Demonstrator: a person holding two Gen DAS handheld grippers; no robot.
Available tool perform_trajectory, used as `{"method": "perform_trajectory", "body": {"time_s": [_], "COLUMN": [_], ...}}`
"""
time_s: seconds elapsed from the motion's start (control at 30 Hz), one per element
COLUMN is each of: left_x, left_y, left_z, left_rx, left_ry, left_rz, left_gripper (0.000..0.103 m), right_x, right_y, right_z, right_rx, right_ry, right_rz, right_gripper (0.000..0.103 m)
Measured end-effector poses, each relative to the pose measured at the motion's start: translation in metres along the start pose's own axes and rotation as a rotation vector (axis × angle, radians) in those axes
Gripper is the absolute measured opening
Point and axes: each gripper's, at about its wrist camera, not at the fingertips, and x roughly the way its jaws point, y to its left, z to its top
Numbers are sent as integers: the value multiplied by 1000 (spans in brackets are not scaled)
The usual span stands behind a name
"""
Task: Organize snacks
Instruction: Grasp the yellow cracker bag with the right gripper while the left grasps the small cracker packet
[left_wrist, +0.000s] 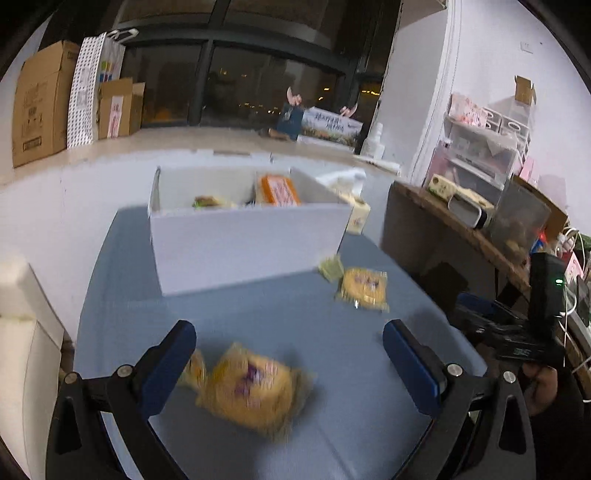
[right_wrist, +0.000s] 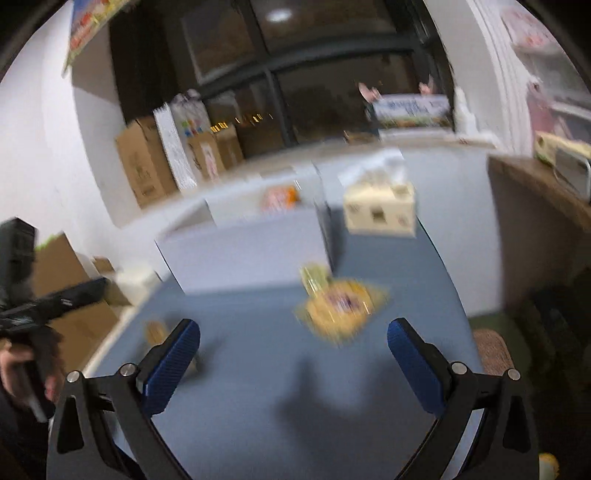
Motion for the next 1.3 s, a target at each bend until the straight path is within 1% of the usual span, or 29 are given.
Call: {"method": "perform_trajectory", "body": {"time_s": [0.07, 0.1, 0.13, 0.23, 0.3, 0.37, 0.4, 0.47, 0.57, 0.6, 0.67, 0.7, 0.8, 0.87, 0.9, 0.93, 0.97, 1.03, 1.13, 1.2, 1.3], "left_x": [-2, -2, -2, -3, -3, -2, -1, 0, 3, 4, 7, 8, 12, 15, 16, 19, 21, 27, 42, 53, 68], "left_y": [2, 3, 5, 8, 7, 6, 6, 6, 6, 8, 16, 20, 27, 29, 29, 30, 30, 31, 29, 28, 29], "left_z": [-10, -12, -15, -21, -25, -28, -30, -34, -40, -41, -43, -44, -47, -50, -51, -53, -53, -55, -56, -56, -57], "left_rx": [-25, -30, -37, -53, -54, -49, -48, -43, -9, -4, -24, -36, -59, -63, -63, -63, -63, -58, -35, -29, -15], "left_ry": [10, 16, 14, 20, 21, 27, 30, 44, 58, 62, 77, 81, 92, 101, 106, 115, 121, 138, 179, 206, 233], "left_rz": [-14, -15, -4, -10, 1, 1, -1, -4, 23, 33, 29, 30, 38, 44, 43, 45, 45, 34, 36, 28, 55], "left_gripper": [103, 103, 103, 103, 103, 103, 103, 103, 103, 103, 103, 103, 103, 103, 103, 103, 103, 103, 103, 103, 103], "right_x": [10, 17, 22, 41, 57, 74, 86, 106, 132, 143, 158, 167, 182, 184, 182, 178, 174, 165, 149, 131, 99], "right_y": [-6, -9, -11, -18, -21, -26, -30, -31, -29, -28, -26, -25, -17, -15, -15, -15, -17, -20, -17, -16, -9], "right_z": [-12, -15, -16, -14, -9, -3, 2, 9, 19, 21, 24, 24, 28, 28, 28, 27, 28, 26, 18, 14, 7], "right_rx": [-6, -13, -14, -8, 3, 53, 87, 109, 90, 78, 64, 59, -6, -20, -16, -16, -9, 22, -7, 0, -17], "right_ry": [54, 85, 100, 142, 184, 219, 238, 260, 287, 302, 327, 354, 377, 384, 379, 370, 360, 352, 351, 325, 289], "right_rz": [-47, -79, -90, -93, -96, -115, -106, -112, -155, -184, -199, -203, -254, -259, -268, -289, -287, -231, -221, -186, -150], "right_gripper": [103, 103, 103, 103, 103, 103, 103, 103, 103, 103, 103, 103, 103, 103, 97, 87, 85, 83, 82, 82, 82]}}
